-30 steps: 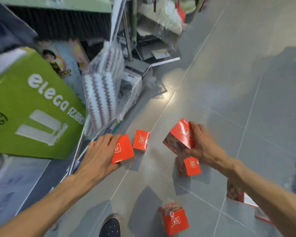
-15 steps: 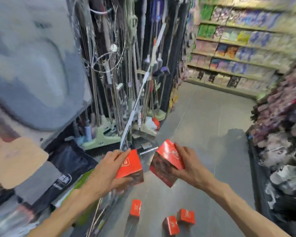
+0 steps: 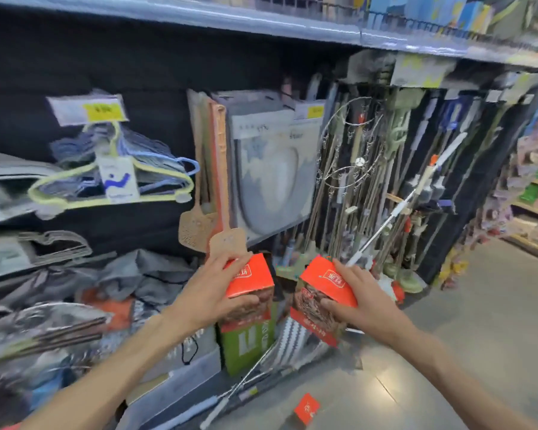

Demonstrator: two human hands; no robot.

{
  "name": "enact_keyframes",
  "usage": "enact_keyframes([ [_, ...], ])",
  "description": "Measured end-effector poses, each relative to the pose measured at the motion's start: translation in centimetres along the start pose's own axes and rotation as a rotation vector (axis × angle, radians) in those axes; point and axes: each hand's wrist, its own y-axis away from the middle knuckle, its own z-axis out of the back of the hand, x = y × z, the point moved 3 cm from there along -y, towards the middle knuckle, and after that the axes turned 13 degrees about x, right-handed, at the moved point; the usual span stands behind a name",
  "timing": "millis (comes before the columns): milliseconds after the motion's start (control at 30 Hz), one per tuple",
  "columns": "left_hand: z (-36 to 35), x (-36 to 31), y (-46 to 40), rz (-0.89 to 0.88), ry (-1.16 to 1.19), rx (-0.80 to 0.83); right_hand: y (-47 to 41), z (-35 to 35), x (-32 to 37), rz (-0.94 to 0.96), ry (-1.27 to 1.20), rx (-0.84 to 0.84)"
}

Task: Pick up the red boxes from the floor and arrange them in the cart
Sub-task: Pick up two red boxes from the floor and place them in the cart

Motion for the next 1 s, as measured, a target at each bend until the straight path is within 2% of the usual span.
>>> enact_keyframes([
  [200, 4.4, 3.0, 13.7, 0.303, -0.091, -0.1, -4.3, -2.4, 10.9, 0.268, 0.034, 0.109],
  [467, 11.7, 4.8, 38.4, 0.727, -0.192, -0.212, -4.9, -9.5, 32.8, 0.646, 0.126, 0.215],
  [800, 16.9, -1.6, 74.5, 1.244, -0.274, -0.349, 8.1, -22.4, 63.7, 1.085, 0.082, 0.397],
  [1000, 18.0, -6.9, 91.8, 1.499, -0.324, -0.442, 18.4, -30.2, 79.0, 1.298, 0.039, 0.502],
])
